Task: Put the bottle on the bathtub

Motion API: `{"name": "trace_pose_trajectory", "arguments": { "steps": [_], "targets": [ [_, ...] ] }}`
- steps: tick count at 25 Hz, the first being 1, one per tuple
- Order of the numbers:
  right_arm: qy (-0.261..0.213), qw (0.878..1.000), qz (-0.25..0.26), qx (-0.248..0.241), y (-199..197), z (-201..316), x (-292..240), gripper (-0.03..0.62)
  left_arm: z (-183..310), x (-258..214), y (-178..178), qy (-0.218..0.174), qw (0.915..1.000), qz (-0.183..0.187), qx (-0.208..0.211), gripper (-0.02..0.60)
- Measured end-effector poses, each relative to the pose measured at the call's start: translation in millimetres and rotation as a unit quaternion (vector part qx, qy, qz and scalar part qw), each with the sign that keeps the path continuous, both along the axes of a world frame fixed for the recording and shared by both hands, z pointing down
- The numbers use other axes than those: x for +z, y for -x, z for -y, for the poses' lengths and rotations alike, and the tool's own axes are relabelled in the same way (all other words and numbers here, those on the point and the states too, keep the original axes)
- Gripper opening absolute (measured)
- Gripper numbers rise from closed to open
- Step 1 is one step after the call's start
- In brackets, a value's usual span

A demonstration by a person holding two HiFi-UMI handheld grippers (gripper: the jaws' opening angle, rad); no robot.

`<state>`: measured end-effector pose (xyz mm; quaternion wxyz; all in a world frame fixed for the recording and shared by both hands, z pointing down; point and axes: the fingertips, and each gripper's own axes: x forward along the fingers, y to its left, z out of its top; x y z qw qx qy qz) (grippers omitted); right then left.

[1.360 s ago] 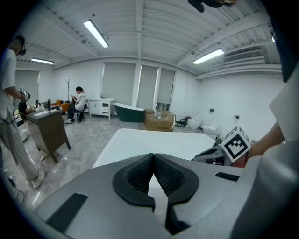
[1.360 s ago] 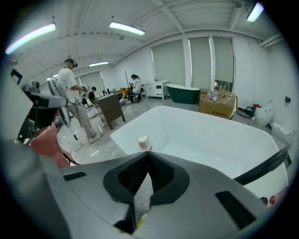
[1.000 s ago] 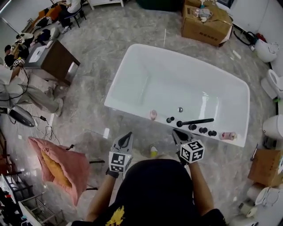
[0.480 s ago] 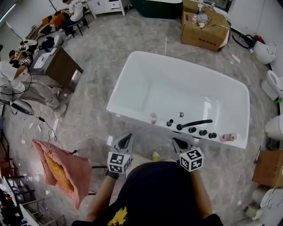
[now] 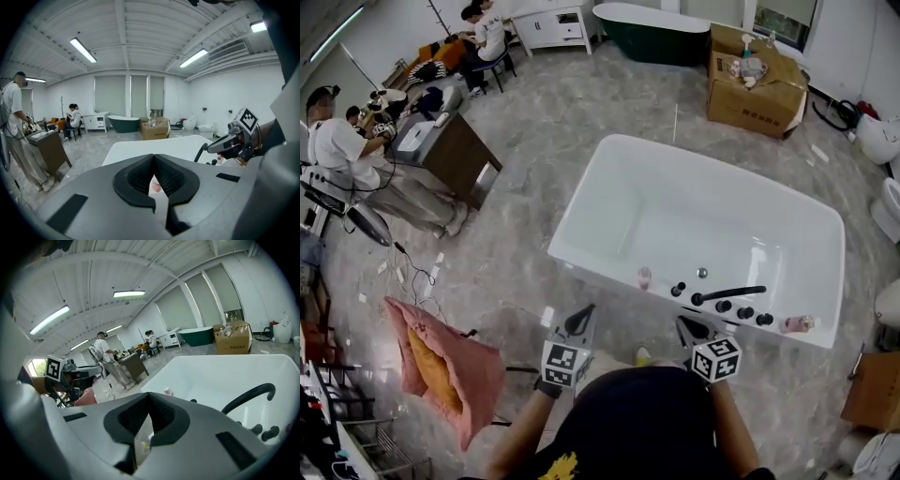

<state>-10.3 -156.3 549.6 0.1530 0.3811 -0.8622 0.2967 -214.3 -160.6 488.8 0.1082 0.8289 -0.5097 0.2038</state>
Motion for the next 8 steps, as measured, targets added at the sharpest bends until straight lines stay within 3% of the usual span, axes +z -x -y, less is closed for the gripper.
{"name": "trace_pose_trajectory", "arguments": {
  "steps": [8],
  "targets": [
    [0.004,0.999,-0.009,-0.048,42,3,13,0.000,-10,9,38,0.006,0.9994,0.013,-0.031,0.017]
  ]
}}
